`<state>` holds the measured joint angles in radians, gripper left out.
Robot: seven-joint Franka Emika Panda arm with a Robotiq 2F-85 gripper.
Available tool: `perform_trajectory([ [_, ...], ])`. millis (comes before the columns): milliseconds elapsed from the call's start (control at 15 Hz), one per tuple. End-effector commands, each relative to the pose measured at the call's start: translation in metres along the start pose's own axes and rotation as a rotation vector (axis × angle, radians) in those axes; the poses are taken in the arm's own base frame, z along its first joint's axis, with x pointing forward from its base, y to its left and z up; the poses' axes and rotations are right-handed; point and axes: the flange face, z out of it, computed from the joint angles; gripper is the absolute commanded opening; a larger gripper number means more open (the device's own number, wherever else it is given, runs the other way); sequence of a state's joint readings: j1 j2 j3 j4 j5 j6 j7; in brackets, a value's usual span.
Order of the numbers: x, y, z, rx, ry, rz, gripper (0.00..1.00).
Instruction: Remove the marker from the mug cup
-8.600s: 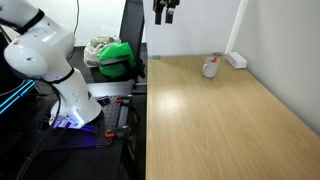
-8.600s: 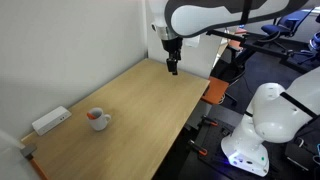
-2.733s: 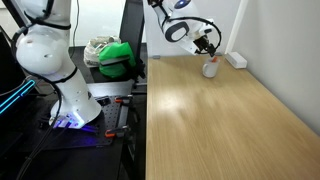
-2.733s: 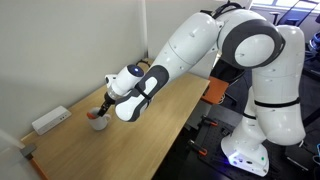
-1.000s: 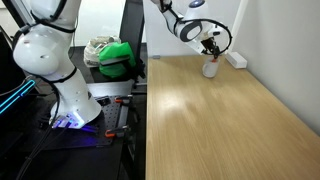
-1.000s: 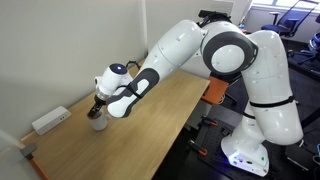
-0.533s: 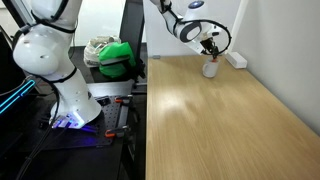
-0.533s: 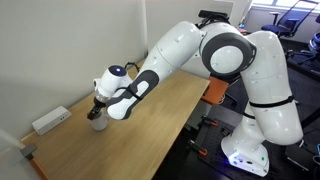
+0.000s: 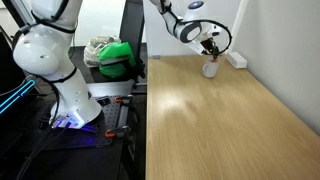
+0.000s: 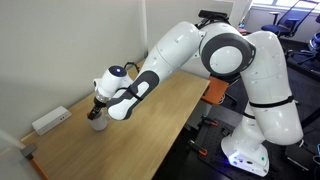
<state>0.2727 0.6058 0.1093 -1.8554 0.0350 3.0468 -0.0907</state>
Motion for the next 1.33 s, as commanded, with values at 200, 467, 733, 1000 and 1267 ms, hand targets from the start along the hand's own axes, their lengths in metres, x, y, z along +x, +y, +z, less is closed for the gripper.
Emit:
perform_trajectory([
  [200, 0.000, -0.005, 0.004, -0.027, 0.021, -0.037, 1.00],
  [467, 0.000, -0.010, 0.006, -0.027, 0.018, -0.056, 0.80],
  [733, 0.000, -0.014, 0.006, -0.024, 0.022, -0.066, 0.50],
  [1000, 0.003, -0.013, 0.005, -0.022, 0.031, -0.062, 0.37],
  [1267, 0.007, -0.009, 0.006, -0.023, 0.034, -0.057, 0.41],
])
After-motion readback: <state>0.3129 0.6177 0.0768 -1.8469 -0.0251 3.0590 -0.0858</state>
